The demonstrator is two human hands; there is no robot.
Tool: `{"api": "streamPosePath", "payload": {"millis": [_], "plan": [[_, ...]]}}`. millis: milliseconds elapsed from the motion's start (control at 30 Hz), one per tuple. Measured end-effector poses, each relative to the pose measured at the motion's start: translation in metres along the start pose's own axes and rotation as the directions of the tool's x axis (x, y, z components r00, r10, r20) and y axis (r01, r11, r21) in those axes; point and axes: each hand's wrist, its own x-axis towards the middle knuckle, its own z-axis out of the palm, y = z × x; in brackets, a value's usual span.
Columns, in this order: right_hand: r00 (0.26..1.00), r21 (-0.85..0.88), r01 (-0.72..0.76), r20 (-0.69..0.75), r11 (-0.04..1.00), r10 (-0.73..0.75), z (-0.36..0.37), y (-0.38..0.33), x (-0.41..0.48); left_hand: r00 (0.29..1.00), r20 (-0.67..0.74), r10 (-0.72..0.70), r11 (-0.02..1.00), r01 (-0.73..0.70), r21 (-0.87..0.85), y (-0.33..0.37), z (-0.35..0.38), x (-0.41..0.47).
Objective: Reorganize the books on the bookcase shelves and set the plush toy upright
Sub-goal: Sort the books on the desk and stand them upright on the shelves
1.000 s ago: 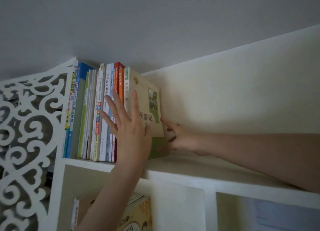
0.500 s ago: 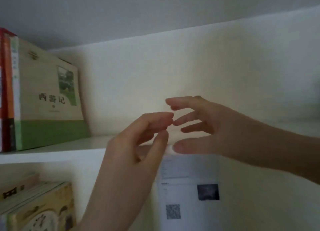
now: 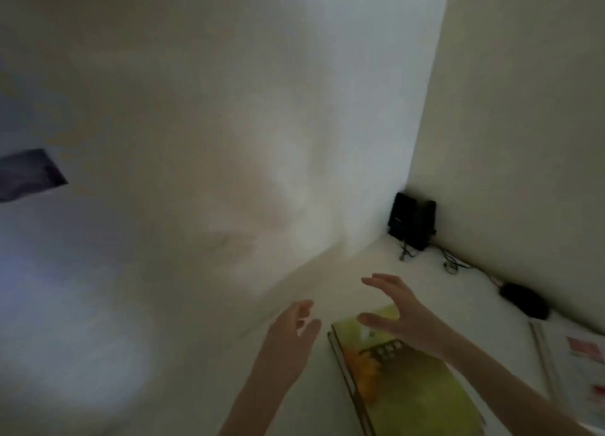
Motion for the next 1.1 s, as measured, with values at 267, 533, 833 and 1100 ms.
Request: {"api": "streamPosePath", "payload": {"millis": [267,533,833,1100], "plan": [[0.901,0.096,-0.431,0.004,0.897,0.433,0.042,0.153,-0.002,0.855,0.222,-0.469,0.798,0.518,-0.309,-0.099,0.167,0.015],[0.803,0.524,-0.583,0.258,0.621,0.537,0.035,0.181,-0.005,0.745,0.232,-0.625,0.615,0.654,-0.44,-0.09,0.18,0.019],[0.822,0.492,-0.542,0.142,0.681,0.551,0.041,0.185,-0.006,0.783,0.103,-0.613,0.597,0.544,-0.59,-0.105,0.197,0.012],[0.854,0.577,-0.473,0.113,0.666,0.508,0.046,0.177,-0.011,0.817,0.114,-0.565,0.566,0.484,-0.667,-0.106,0.194,0.011]]}}
